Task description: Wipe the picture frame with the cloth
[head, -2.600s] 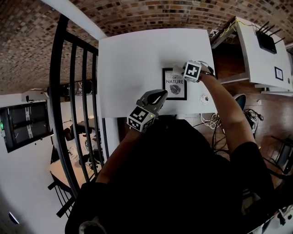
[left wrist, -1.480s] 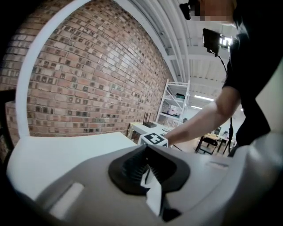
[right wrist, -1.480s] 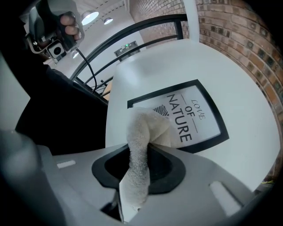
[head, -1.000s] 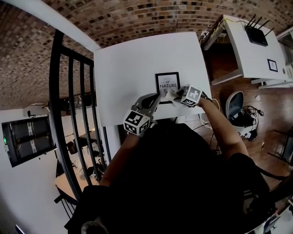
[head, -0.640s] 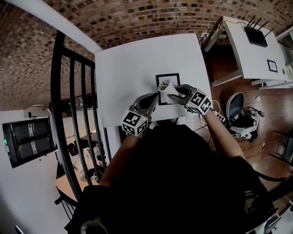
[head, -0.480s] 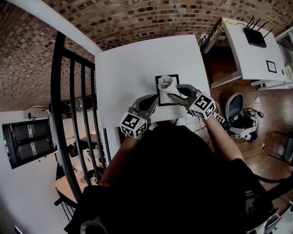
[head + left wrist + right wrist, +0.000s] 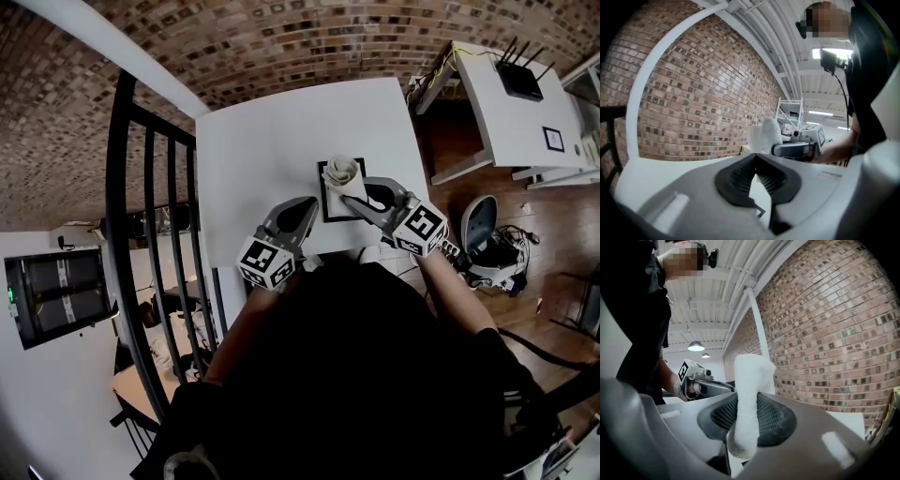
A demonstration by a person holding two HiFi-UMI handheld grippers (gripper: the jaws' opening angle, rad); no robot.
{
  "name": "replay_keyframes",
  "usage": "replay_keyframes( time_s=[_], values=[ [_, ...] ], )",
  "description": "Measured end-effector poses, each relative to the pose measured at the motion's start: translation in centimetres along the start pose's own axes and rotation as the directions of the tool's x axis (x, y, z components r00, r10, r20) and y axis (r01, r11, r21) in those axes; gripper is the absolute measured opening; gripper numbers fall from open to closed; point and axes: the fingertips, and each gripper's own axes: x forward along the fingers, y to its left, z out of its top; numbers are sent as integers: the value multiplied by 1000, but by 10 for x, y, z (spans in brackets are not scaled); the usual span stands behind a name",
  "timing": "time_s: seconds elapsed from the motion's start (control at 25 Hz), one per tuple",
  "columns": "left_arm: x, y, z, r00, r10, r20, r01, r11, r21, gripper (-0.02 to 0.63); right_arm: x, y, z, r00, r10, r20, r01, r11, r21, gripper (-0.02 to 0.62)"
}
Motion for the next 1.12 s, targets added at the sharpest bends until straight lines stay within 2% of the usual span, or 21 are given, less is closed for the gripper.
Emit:
replay_keyframes(
  time_s=[1.12],
  values=[
    [10,9,-3,1000,1,-12,-1,1000,11,0,17,8,-10,999,50,-5,-50,999,5,98]
  ],
)
